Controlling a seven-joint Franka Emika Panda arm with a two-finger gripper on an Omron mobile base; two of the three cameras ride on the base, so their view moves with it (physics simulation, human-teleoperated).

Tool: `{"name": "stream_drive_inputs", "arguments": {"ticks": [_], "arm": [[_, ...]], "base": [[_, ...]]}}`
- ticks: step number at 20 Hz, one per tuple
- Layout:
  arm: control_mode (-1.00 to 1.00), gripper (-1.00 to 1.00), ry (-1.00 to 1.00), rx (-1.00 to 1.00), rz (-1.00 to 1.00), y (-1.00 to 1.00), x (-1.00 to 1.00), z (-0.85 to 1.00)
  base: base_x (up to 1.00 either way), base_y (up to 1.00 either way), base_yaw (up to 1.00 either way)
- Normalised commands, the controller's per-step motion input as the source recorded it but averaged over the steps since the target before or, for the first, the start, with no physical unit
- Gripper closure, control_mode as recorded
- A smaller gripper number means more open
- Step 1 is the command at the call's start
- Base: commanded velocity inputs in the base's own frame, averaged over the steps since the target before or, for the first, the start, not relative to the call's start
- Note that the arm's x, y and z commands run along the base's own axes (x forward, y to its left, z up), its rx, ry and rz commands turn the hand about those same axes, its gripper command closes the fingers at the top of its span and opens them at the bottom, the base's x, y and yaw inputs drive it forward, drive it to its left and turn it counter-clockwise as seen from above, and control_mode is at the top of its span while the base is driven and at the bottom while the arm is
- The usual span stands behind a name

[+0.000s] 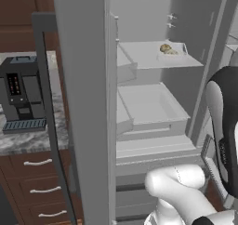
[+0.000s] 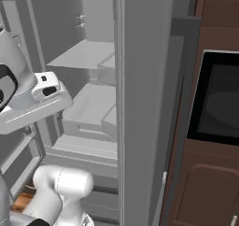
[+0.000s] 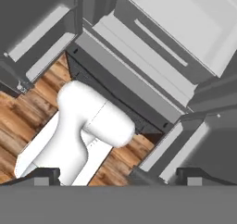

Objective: Place two dumplings into each of the tupperware containers and then place the containers in the fridge.

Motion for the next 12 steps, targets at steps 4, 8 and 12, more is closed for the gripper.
{"name": "stream_drive_inputs", "arguments": {"ticks": [4, 8, 12], "arm": [[1.00, -1.00, 0.00, 0.00, 0.00, 0.00, 0.00, 0.00], [1.00, -1.00, 0.00, 0.00, 0.00, 0.00, 0.00, 0.00], [1.00, -1.00, 0.00, 0.00, 0.00, 0.00, 0.00, 0.00]], "base": [[-0.92, 0.38, -0.37], [-0.84, 0.54, -0.70], [-0.50, 0.04, -0.96]]}}
